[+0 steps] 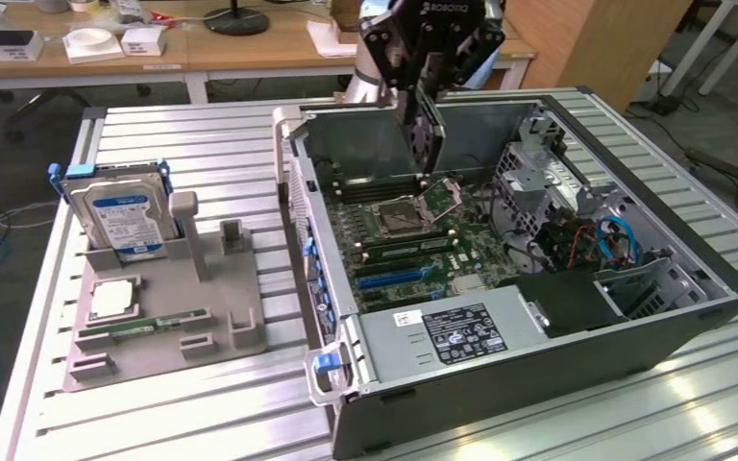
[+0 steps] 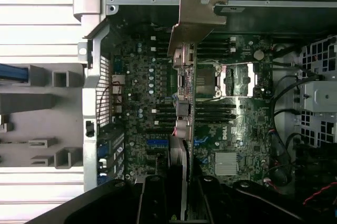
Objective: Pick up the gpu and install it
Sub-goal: 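Pick up the gpu and move the gpu toward the slot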
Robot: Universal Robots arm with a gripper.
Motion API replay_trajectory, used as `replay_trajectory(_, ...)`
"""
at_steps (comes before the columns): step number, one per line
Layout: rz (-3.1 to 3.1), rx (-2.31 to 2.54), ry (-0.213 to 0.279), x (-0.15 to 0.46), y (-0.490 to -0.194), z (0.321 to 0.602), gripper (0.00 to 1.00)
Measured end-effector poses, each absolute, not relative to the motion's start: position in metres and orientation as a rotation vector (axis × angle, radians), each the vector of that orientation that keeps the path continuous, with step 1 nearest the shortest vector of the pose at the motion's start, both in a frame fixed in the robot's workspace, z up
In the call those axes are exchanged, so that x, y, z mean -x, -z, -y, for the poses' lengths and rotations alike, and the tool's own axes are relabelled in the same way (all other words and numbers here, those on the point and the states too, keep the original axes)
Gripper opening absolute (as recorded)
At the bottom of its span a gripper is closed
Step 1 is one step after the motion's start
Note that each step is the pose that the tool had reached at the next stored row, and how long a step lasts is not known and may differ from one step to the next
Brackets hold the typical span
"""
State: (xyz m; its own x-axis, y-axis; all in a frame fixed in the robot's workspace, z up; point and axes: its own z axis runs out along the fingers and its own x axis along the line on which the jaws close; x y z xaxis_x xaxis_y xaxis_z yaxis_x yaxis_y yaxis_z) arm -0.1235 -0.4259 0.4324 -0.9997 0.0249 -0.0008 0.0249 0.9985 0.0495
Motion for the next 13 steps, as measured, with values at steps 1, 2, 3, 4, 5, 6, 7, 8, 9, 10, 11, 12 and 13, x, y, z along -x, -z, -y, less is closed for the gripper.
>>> replay_trajectory(1,-3.139,-0.036,-0.078,0.12,-0.432,0.426,0.27)
replay_trajectory(2,-3.139,-0.029,-0.078,0.118,-0.432,0.426,0.27)
replay_trajectory(3,-3.139,-0.02,-0.078,0.117,-0.432,0.426,0.27)
replay_trajectory(4,-3.14,-0.007,-0.078,0.116,-0.432,0.426,0.27)
replay_trajectory(5,-3.14,0.006,-0.078,0.115,-0.432,0.426,0.27)
replay_trajectory(6,-3.14,0.017,-0.078,0.114,-0.432,0.426,0.27)
replay_trajectory(7,-3.14,0.026,-0.078,0.112,-0.432,0.426,0.27)
replay_trajectory(8,-3.14,0.032,-0.078,0.109,-0.432,0.426,0.27)
replay_trajectory(9,-3.14,0.037,-0.078,0.107,-0.432,0.426,0.27)
replay_trajectory(10,-3.14,0.041,-0.078,0.104,-0.432,0.426,0.27)
replay_trajectory(11,-3.14,0.044,-0.078,0.101,-0.432,0.426,0.27)
replay_trajectory(12,-3.14,0.048,-0.079,0.099,-0.432,0.426,0.27)
replay_trajectory(13,-3.14,0.059,-0.079,0.093,-0.432,0.426,0.27)
